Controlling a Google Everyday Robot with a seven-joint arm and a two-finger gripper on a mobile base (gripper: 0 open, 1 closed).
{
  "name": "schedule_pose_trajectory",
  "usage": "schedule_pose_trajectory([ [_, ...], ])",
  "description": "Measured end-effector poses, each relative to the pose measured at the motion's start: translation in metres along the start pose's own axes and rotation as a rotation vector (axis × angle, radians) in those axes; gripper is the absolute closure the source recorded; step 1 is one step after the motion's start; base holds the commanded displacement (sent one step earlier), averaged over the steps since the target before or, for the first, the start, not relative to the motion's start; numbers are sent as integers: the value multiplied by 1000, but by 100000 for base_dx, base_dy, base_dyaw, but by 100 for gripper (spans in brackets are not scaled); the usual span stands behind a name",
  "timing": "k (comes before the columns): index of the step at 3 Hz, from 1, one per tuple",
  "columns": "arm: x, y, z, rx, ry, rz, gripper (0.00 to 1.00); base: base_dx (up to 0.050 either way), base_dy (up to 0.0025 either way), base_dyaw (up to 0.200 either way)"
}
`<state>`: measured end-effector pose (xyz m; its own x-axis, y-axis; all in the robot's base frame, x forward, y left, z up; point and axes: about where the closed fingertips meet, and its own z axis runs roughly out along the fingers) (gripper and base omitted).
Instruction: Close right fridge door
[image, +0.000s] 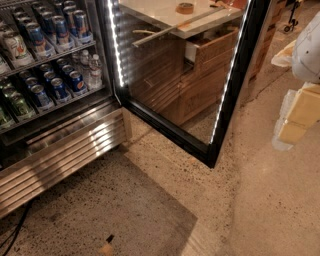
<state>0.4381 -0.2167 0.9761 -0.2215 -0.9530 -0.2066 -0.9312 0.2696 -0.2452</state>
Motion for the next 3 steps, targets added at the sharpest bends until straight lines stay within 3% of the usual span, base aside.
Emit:
schedule_pose_trajectory([
  [1, 0, 0, 0, 0, 0, 0, 0, 0, 0, -19006],
  [2, 0, 0, 0, 0, 0, 0, 0, 3681, 254, 13267],
  [3, 0, 0, 0, 0, 0, 0, 0, 2140, -195, -17965],
])
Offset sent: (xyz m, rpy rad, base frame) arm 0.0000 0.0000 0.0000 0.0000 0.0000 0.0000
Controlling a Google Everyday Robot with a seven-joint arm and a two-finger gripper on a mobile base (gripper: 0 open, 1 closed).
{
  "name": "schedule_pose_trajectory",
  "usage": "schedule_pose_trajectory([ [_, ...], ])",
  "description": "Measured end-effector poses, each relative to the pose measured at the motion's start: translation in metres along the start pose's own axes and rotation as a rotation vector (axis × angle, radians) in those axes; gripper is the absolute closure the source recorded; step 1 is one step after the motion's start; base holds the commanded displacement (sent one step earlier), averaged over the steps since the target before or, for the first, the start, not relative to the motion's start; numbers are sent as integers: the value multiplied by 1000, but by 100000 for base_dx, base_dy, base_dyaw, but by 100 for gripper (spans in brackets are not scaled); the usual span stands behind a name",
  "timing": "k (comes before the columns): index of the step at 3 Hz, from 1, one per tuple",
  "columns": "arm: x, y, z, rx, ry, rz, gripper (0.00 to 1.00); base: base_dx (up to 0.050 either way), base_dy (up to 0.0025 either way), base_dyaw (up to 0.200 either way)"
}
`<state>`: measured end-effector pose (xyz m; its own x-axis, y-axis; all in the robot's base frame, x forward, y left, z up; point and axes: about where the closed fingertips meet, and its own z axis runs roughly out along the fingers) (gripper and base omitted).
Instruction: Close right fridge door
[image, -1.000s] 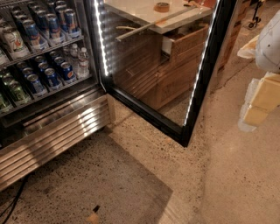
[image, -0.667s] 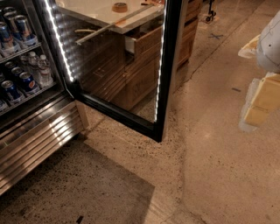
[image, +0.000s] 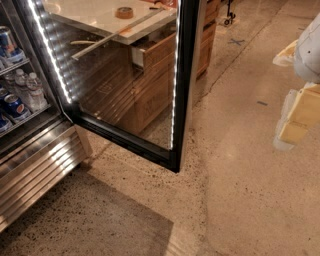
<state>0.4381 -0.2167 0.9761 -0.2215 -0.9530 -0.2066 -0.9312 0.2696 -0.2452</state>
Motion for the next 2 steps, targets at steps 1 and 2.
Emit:
schedule_pose_trajectory([
  [1, 0, 0, 0, 0, 0, 0, 0, 4956, -4, 102],
  [2, 0, 0, 0, 0, 0, 0, 0, 5004, -2, 47],
])
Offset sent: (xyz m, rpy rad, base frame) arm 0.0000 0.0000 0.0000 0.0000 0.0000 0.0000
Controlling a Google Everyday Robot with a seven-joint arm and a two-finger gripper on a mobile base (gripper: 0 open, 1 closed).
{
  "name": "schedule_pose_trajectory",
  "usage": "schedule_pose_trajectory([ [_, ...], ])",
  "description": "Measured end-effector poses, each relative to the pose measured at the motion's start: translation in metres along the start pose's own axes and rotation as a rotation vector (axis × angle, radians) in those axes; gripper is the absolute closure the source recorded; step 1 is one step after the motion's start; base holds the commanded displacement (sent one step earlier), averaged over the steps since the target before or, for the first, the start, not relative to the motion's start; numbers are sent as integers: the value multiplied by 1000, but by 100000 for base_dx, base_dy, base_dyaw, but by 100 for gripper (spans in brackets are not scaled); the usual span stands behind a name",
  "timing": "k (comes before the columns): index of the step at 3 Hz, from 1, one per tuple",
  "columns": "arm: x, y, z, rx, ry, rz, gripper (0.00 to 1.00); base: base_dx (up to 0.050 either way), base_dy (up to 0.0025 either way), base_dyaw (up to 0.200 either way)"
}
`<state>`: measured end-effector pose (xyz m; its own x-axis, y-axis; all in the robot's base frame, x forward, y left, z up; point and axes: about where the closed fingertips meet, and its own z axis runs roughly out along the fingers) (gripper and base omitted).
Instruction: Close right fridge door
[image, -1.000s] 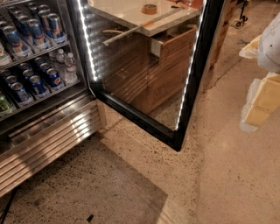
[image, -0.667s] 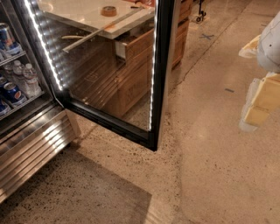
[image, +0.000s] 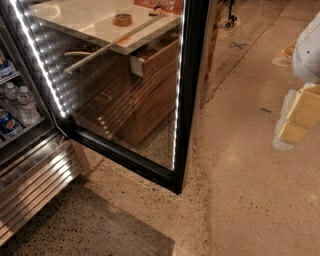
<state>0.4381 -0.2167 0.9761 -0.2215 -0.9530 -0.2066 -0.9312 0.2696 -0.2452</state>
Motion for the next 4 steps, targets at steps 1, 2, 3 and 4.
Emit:
schedule_pose_trajectory([
  [1, 0, 0, 0, 0, 0, 0, 0, 0, 0, 0],
  [2, 0, 0, 0, 0, 0, 0, 19, 0, 0, 0],
  [3, 0, 0, 0, 0, 0, 0, 42, 0, 0, 0],
  [4, 0, 0, 0, 0, 0, 0, 65, 0, 0, 0],
])
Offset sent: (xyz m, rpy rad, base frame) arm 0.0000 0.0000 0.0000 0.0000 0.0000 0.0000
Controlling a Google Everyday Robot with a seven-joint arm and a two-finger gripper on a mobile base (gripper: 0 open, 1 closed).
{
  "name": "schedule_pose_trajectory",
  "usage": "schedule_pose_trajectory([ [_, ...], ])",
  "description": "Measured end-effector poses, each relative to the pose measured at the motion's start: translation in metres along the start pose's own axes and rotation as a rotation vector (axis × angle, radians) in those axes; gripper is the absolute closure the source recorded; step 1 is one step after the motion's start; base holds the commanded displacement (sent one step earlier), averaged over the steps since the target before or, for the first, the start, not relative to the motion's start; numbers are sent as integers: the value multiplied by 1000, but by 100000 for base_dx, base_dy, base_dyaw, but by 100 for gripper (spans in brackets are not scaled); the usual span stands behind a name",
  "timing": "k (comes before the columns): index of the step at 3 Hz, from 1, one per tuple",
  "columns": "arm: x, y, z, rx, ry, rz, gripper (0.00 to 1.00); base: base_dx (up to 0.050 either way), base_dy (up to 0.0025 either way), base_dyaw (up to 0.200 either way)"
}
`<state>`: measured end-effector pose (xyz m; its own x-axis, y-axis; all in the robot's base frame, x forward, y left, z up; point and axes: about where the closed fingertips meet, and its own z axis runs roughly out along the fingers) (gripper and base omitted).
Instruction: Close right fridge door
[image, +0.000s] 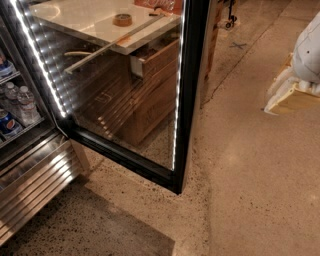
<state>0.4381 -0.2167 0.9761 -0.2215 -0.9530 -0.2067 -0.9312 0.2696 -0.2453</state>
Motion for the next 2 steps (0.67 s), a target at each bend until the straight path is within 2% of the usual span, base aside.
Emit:
schedule_pose_trajectory([
  [1, 0, 0, 0, 0, 0, 0, 88, 0, 0, 0],
  [2, 0, -1, 0, 2, -1, 1, 100, 0, 0, 0],
])
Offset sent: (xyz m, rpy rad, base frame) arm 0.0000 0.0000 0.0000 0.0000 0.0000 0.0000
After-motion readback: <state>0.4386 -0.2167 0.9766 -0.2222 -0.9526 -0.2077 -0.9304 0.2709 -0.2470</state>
